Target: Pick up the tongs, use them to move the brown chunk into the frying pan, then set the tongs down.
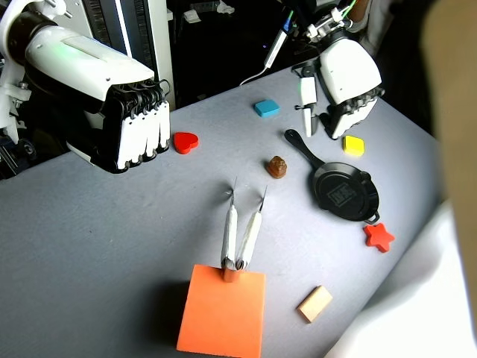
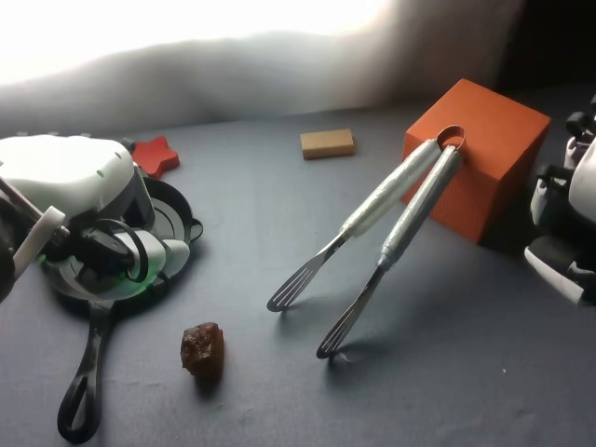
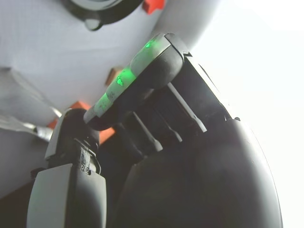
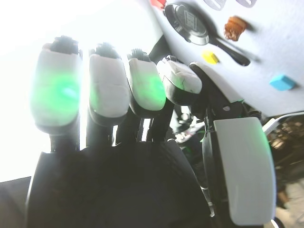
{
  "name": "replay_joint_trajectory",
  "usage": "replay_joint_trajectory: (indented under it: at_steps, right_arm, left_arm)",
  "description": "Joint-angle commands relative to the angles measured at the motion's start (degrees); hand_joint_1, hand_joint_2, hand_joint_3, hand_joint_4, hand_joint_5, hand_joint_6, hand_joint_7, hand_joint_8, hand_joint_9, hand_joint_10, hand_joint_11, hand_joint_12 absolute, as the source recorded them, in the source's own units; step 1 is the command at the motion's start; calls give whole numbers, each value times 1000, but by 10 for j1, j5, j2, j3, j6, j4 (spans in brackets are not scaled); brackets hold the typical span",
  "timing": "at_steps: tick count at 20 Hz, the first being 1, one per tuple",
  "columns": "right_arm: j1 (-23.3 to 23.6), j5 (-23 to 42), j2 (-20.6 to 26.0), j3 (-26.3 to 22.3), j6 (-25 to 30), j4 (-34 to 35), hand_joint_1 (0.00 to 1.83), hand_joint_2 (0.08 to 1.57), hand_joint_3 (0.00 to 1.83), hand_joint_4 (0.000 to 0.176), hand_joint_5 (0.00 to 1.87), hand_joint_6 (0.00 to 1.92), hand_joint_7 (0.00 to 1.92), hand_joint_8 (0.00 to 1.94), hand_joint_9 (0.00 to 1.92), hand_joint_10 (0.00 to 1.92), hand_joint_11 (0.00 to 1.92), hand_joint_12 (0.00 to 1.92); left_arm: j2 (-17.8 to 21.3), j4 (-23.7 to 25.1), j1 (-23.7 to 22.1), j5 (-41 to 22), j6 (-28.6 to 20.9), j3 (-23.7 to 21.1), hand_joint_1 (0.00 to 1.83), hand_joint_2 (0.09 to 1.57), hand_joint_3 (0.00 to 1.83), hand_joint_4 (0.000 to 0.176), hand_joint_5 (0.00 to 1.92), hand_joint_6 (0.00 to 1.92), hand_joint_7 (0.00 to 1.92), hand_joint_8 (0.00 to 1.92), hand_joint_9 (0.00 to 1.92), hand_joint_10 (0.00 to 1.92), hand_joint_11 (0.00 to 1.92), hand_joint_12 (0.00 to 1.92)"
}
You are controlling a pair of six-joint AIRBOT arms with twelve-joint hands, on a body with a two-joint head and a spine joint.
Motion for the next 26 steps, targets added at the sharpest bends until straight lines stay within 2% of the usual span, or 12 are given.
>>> replay_joint_trajectory:
  at_steps: [1, 3, 6, 9, 10, 14, 17, 20, 21, 23, 24, 26]
  right_arm:
    - [8, 54, 3, -2, 5, -13, 258, 1100, 228, 0, 65, 136, 150, 108, 71, 288, 0, 726]
    - [9, 48, 3, -2, 15, -13, 259, 1197, 17, 0, 87, 43, 187, 7, 132, 135, 0, 694]
    - [11, 22, 3, -2, 4, -13, 288, 1188, 2, 0, 111, 28, 190, 1, 155, 93, 0, 713]
    - [15, 28, 2, -3, -2, -13, 278, 1168, 0, 0, 66, 1, 152, 0, 125, 45, 0, 509]
    - [19, 31, 1, -2, -8, -13, 343, 1129, 0, 0, 37, 0, 116, 0, 99, 28, 0, 423]
    - [32, 0, -23, 22, -13, -13, 1010, 971, 0, 0, 0, 0, 0, 0, 0, 0, 0, 8]
    - [48, -49, -45, 63, -16, 13, 1115, 935, 0, 0, 0, 0, 0, 0, 0, 0, 0, 0]
    - [75, -70, -77, 99, -129, 122, 1127, 911, 0, 0, 0, 0, 0, 0, 0, 0, 0, 0]
    - [81, -67, -93, 111, -191, 172, 1117, 914, 0, 0, 0, 0, 0, 0, 0, 0, 0, 0]
    - [96, -66, -128, 138, -398, 356, 1072, 923, 0, 0, 0, 0, 0, 0, 0, 0, 0, 0]
    - [99, -59, -146, 150, -462, 417, 1059, 925, 0, 0, 0, 0, 0, 0, 0, 0, 0, 0]
    - [99, -47, -172, 169, -524, 454, 1068, 931, 0, 0, 0, 0, 0, 0, 0, 0, 0, 0]
  left_arm:
    - [4, 38, -4, -23, -7, 1, 55, 1217, 184, 0, 110, 27, 146, 62, 134, 126, 0, 718]
    - [4, 38, -5, -24, -14, 2, 85, 1297, 8, 0, 114, 2, 165, 0, 171, 10, 0, 679]
    - [4, 50, -10, -39, -26, 2, 65, 1294, 3, 0, 106, 2, 152, 3, 167, 5, 0, 680]
    - [3, 72, -16, -47, -34, 6, 100, 1294, 0, 0, 84, 0, 125, 0, 139, 0, 0, 604]
    - [3, 72, -16, -48, -34, 7, 95, 1294, 0, 0, 83, 0, 129, 2, 140, 1, 0, 607]
    - [2, 57, -15, -66, -33, 3, 62, 1292, 0, 0, 95, 5, 138, 3, 152, 7, 0, 632]
    - [1, 51, -12, -67, -33, 2, 78, 1279, 0, 0, 127, 9, 173, 7, 192, 12, 0, 720]
    - [1, 51, -12, -72, -33, 3, 106, 1289, 0, 0, 123, 4, 176, 4, 170, 2, 0, 649]
    - [1, 51, -13, -74, -34, 3, 74, 1296, 3, 0, 118, 2, 180, 4, 168, 1, 0, 631]
    - [0, 50, -12, -74, -35, 3, 138, 1292, 0, 0, 121, 2, 167, 4, 166, 6, 0, 662]
    - [-1, 46, -11, -74, -35, 2, 161, 1289, 0, 0, 122, 2, 177, 6, 182, 10, 0, 672]
    - [-2, 39, -7, -74, -39, 0, 146, 1287, 0, 0, 113, 1, 152, 2, 157, 3, 0, 594]
